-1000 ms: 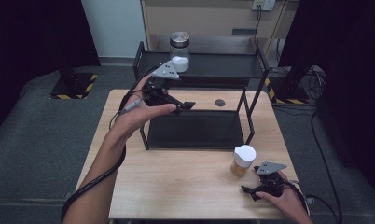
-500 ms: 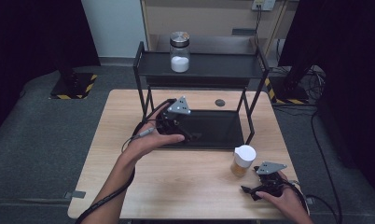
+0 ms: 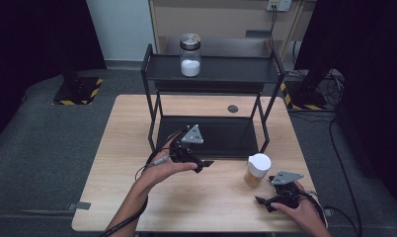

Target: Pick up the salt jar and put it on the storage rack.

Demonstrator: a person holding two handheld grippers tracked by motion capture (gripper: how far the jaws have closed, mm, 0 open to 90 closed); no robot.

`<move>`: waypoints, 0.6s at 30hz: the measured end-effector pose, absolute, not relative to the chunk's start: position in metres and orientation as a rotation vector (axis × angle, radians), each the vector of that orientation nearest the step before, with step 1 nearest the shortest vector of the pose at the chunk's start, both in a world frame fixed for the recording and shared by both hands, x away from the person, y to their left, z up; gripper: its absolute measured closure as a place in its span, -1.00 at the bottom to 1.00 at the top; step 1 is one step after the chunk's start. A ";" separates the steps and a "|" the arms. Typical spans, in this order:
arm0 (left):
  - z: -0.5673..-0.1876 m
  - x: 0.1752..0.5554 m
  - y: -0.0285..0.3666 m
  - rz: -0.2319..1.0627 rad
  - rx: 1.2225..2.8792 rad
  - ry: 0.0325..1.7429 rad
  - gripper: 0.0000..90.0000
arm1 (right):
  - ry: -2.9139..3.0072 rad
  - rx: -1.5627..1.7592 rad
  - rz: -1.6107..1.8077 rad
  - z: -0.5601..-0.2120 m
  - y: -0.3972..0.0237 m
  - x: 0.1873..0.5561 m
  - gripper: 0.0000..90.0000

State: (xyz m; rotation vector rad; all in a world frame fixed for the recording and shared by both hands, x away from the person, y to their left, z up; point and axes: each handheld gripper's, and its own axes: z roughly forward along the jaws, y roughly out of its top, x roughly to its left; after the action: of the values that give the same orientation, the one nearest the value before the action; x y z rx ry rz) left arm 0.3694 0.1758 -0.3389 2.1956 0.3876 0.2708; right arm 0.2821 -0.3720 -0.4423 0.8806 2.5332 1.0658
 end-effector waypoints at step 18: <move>-0.396 0.338 0.190 0.246 2.287 0.481 -0.91 | 2.533 0.881 1.066 -0.442 -0.372 0.282 -0.97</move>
State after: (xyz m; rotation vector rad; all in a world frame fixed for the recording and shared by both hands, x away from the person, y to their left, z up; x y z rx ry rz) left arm 0.3382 0.1901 -0.3959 2.2871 0.4810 0.2460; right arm 0.2821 -0.3720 -0.4423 0.8805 2.5332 1.0660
